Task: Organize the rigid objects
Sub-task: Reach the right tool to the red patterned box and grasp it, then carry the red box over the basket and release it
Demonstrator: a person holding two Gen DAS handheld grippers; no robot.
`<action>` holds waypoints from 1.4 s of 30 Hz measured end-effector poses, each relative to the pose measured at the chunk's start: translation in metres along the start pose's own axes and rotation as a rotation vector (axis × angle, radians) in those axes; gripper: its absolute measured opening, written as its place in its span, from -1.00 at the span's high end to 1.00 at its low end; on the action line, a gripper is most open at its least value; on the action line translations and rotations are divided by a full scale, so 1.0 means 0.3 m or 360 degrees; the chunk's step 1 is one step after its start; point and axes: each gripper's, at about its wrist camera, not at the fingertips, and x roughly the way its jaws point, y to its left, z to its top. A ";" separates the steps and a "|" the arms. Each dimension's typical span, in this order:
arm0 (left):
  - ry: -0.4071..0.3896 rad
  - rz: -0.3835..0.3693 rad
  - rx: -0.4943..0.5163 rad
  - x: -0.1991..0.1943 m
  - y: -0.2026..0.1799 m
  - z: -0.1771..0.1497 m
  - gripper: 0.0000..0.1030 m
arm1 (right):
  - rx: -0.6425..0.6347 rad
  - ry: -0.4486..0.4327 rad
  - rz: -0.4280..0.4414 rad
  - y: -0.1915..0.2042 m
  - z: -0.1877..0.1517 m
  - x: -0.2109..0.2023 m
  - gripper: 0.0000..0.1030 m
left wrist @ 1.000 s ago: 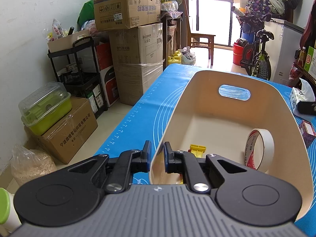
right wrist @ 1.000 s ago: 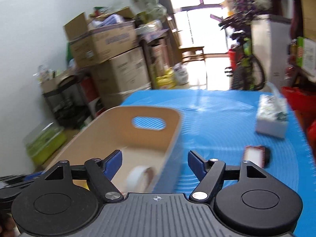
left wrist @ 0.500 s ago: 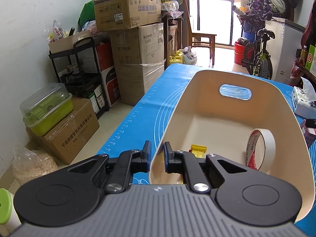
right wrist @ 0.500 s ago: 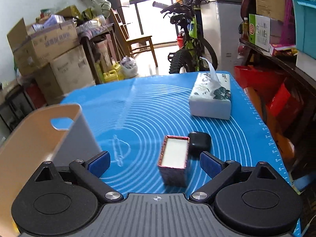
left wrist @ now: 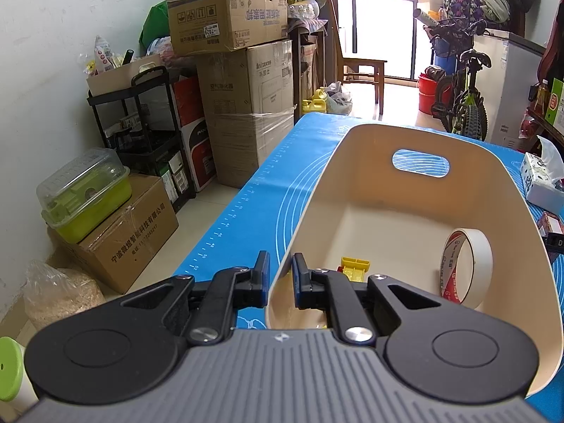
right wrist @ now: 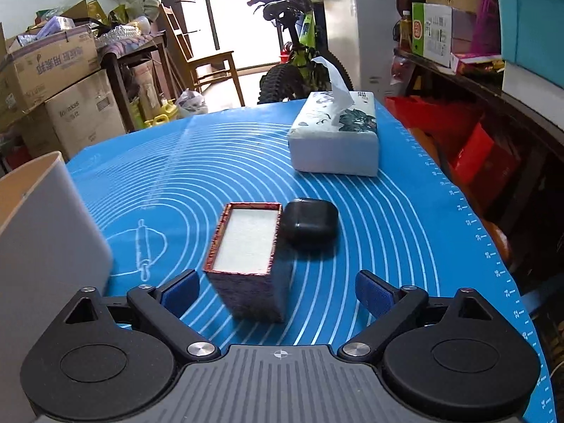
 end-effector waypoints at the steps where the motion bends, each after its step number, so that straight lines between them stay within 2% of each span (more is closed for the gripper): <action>1: -0.0001 0.0003 0.0005 0.000 0.000 0.001 0.70 | -0.0009 -0.0012 -0.0002 0.000 -0.003 0.006 -0.68; 6: -0.0001 0.0006 0.0008 0.001 -0.001 0.001 0.70 | -0.0062 -0.0046 0.0015 0.012 -0.003 0.017 -0.40; 10: -0.0001 0.0014 0.0013 0.003 -0.003 0.002 0.70 | -0.0174 -0.0081 0.0038 0.033 0.000 0.001 0.10; 11: 0.0000 0.0015 0.0011 0.003 -0.002 0.003 0.70 | -0.0191 -0.0078 0.0036 0.039 0.004 -0.002 0.15; 17: 0.0002 0.0015 0.0000 0.007 0.007 0.007 0.70 | -0.0174 -0.0061 0.0018 0.031 0.014 -0.015 0.14; 24: 0.0002 0.0014 -0.0001 0.007 0.005 0.006 0.70 | -0.0125 -0.0087 0.0057 0.031 0.037 -0.064 0.14; 42: 0.0002 0.0003 -0.0022 0.010 -0.002 0.000 0.70 | -0.0066 -0.0383 0.0247 0.108 0.143 -0.340 0.14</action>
